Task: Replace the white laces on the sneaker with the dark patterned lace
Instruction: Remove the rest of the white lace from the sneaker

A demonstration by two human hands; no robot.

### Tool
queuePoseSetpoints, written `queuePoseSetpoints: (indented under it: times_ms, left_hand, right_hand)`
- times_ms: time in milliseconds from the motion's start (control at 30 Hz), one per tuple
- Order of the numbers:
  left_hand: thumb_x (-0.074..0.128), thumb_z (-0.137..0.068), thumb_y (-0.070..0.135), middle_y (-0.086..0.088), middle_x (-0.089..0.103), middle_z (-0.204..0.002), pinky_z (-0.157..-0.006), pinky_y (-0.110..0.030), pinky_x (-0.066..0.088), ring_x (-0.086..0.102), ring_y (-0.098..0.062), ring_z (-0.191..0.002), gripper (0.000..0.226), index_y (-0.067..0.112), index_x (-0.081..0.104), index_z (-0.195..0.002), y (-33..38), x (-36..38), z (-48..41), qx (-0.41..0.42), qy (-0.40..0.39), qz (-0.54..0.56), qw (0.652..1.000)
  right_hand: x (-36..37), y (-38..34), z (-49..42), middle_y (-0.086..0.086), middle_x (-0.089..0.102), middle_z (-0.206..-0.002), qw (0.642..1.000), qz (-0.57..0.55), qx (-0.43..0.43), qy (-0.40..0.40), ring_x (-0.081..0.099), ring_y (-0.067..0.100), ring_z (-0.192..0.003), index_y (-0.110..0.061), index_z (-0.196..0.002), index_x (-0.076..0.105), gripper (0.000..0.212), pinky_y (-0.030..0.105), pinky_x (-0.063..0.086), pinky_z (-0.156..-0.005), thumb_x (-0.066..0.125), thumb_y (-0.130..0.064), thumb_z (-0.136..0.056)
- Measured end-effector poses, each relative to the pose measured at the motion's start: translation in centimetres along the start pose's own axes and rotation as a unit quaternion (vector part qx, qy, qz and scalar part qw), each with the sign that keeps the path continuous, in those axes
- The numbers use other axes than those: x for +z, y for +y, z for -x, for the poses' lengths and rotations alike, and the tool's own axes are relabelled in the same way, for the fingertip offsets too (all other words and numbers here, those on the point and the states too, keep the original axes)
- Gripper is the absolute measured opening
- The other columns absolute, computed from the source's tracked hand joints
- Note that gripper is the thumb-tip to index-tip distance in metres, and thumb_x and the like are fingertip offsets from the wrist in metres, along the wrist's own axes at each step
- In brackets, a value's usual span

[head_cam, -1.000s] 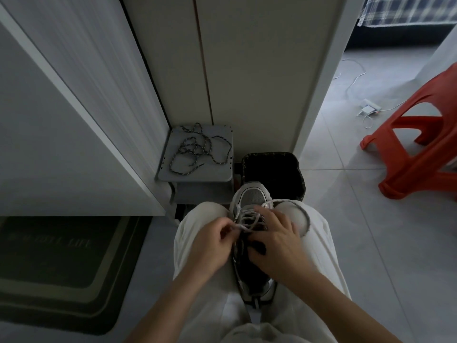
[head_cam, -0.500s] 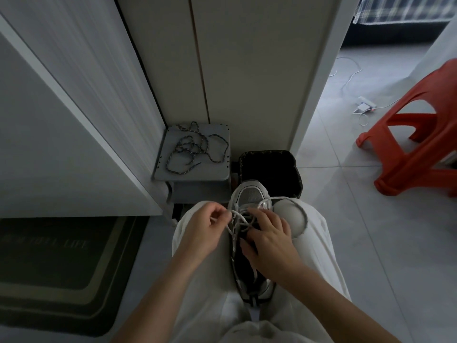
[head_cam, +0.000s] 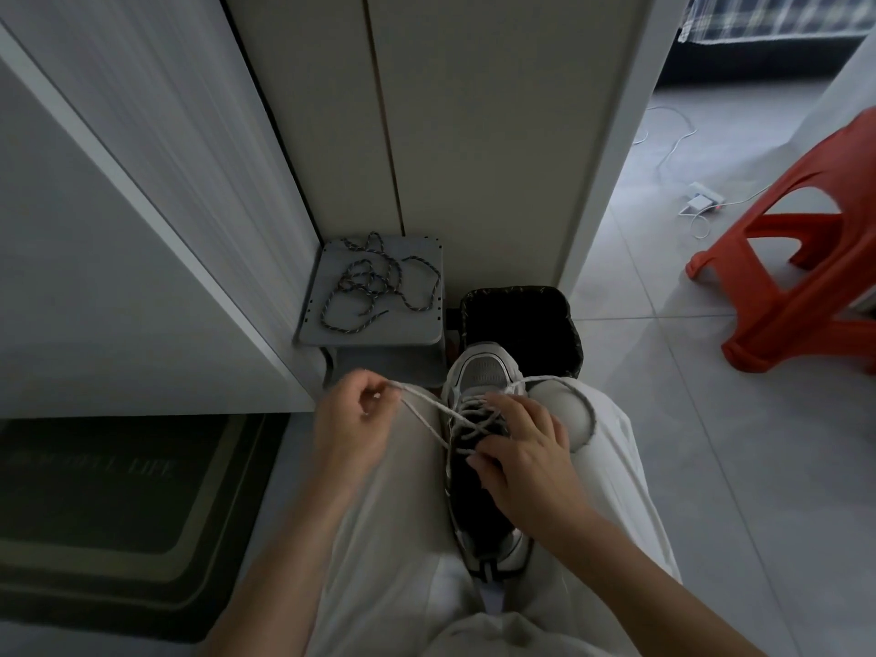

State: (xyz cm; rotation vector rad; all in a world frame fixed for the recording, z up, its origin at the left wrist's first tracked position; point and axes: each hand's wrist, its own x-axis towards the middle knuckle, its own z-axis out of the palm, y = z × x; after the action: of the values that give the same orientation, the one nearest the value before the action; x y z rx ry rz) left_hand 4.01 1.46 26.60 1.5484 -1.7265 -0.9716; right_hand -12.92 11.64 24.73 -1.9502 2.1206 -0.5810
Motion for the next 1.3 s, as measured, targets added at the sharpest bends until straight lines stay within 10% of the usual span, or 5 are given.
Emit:
queuePoseSetpoints:
  times_ms: [467, 667, 800, 1067, 1300]
  left_hand:
    - [0.055, -0.091, 0.031, 0.006, 0.068, -0.075, -0.062, -0.026, 0.049, 0.066, -0.009, -0.072, 0.018, 0.017, 0.063, -0.081, 0.4, -1.8, -1.6, -0.005, -0.002, -0.027, 1.000]
    - [0.066, -0.085, 0.034, 0.010, 0.068, -0.079, -0.062, -0.013, 0.043, 0.063, -0.002, -0.070, 0.011, 0.023, 0.065, -0.086, -1.2, 2.6, 1.7, -0.048, -0.212, -0.041, 0.975]
    - [0.066, -0.085, 0.032, 0.010, 0.045, -0.039, -0.044, -0.016, 0.031, 0.042, -0.004, -0.040, 0.039, 0.021, 0.050, -0.051, -1.6, 4.4, 2.8, 0.025, -0.118, -0.105, 0.987]
    - [0.048, -0.096, 0.030, 0.004, 0.068, -0.075, -0.059, -0.024, 0.045, 0.065, -0.007, -0.065, 0.026, 0.022, 0.062, -0.076, 1.4, -6.4, -4.0, -0.042, 0.118, 0.085, 0.988]
    - [0.060, -0.089, 0.035, -0.001, 0.062, -0.072, -0.057, -0.024, 0.043, 0.057, -0.014, -0.061, 0.028, 0.011, 0.060, -0.076, -2.3, -5.7, -2.4, -0.133, -0.265, -0.306, 0.904]
  right_hand:
    - [0.0, 0.5, 0.3, 0.007, 0.058, -0.126, 1.000, 0.004, 0.002, -0.009, 0.051, 0.034, -0.118, -0.023, -0.073, 0.074, 0.006, 0.049, 0.040, -0.095, 0.077, -0.029, -0.072]
    - [0.6, 0.2, 0.0, 0.004, 0.056, -0.129, 1.000, 0.001, 0.006, -0.016, 0.047, 0.031, -0.123, -0.022, -0.081, 0.075, 0.009, 0.046, 0.036, -0.100, 0.071, -0.029, -0.078]
    - [0.3, 0.5, 0.1, 0.005, 0.054, -0.131, 1.000, 0.008, 0.000, -0.027, 0.045, 0.031, -0.124, -0.024, -0.084, 0.074, 0.011, 0.045, 0.036, -0.100, 0.070, -0.032, -0.076]
    - [0.3, 1.0, 0.2, 0.002, 0.055, -0.128, 1.000, -0.008, -0.001, -0.001, 0.048, 0.031, -0.119, -0.026, -0.074, 0.071, 0.004, 0.042, 0.037, -0.096, 0.074, -0.027, -0.072]
    - [0.1, 1.5, -0.5, 0.003, 0.061, -0.111, 0.990, -0.117, 0.044, 0.070, 0.053, 0.025, -0.100, -0.014, -0.076, 0.059, 0.014, 0.038, 0.044, -0.085, 0.072, -0.019, -0.077]
